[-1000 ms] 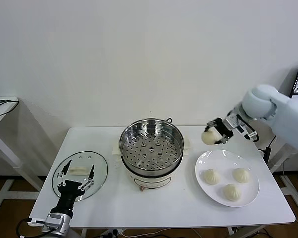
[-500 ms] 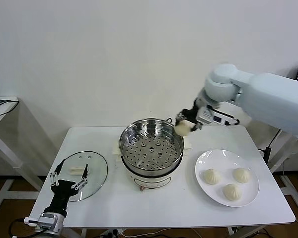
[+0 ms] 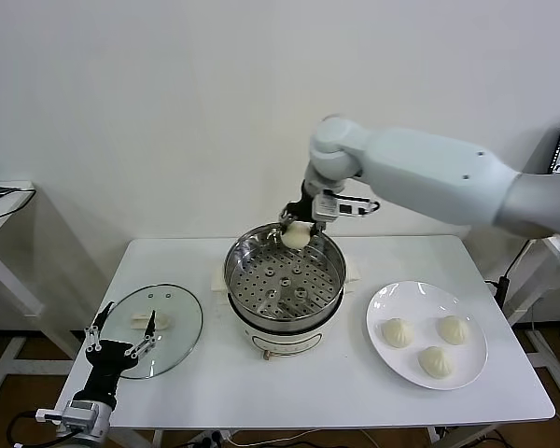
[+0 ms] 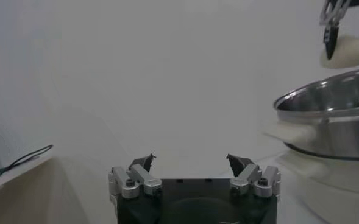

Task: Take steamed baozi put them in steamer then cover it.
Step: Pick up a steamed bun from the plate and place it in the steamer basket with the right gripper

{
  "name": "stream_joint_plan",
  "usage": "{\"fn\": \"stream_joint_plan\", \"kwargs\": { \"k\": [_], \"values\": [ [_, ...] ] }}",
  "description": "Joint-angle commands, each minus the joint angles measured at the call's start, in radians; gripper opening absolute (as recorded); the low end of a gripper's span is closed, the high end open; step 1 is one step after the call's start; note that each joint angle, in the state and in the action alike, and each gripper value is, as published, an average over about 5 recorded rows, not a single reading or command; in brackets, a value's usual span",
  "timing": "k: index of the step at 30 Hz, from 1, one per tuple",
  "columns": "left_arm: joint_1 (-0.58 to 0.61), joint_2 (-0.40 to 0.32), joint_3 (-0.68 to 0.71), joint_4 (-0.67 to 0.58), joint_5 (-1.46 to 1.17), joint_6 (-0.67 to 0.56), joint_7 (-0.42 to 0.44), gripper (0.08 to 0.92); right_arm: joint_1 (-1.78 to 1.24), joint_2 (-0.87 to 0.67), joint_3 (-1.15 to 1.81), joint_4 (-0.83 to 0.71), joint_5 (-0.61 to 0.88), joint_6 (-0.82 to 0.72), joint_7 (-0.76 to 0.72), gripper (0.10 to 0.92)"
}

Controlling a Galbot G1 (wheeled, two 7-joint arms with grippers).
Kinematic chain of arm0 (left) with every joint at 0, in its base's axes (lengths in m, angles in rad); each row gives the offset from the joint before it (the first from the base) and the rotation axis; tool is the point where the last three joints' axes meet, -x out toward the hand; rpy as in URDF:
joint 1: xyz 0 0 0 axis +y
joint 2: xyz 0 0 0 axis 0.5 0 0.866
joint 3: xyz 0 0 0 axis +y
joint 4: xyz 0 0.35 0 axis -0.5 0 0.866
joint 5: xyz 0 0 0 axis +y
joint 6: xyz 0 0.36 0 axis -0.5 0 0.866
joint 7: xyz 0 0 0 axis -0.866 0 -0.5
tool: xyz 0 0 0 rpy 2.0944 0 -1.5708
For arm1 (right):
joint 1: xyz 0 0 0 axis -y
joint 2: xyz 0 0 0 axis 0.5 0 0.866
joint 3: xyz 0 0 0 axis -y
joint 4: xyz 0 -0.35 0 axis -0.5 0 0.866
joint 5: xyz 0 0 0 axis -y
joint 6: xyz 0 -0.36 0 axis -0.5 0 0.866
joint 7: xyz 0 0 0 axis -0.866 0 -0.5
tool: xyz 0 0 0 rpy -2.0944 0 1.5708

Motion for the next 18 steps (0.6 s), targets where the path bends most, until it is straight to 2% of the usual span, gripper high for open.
{"fn": "stream_joint_plan", "kwargs": {
  "k": [1,15,18],
  "values": [
    [-0.002,0.001,-0.011,0.009,-0.005,-0.001,0.003,0.823,-0.110,0.101,0.031,-0.175,-0.056,0.054,0.028,0.662],
    [-0.004,-0.002,-0.020,0.003,-0.005,0.000,0.003,0.823,-0.151,0.095,0.067,-0.174,-0.079,0.027,0.020,0.662],
    [-0.002,-0.002,-0.024,-0.002,-0.005,0.000,0.004,0.823,-0.149,0.092,0.067,-0.169,-0.080,0.015,0.003,0.689]
  ]
}}
